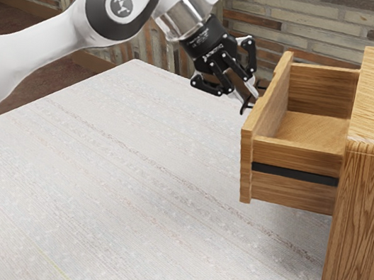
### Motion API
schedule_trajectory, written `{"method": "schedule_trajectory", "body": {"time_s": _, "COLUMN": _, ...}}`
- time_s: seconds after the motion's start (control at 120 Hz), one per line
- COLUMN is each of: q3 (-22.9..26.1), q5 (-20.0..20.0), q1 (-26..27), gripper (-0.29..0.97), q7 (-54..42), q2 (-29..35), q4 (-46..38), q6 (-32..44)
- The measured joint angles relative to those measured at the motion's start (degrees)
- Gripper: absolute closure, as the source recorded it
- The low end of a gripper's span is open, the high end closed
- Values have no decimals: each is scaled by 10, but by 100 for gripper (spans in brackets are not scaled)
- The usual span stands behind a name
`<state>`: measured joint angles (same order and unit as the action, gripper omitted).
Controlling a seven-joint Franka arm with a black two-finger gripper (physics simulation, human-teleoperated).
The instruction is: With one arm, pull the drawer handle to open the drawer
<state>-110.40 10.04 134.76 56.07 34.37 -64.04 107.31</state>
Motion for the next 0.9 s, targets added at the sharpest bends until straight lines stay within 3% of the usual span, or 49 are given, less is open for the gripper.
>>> {"method": "schedule_trajectory", "body": {"time_s": 0.9, "q3": 59, "q5": -10, "q1": -117, "gripper": 64, "q7": -2, "q2": -21, "q4": -72, "q6": 8}}
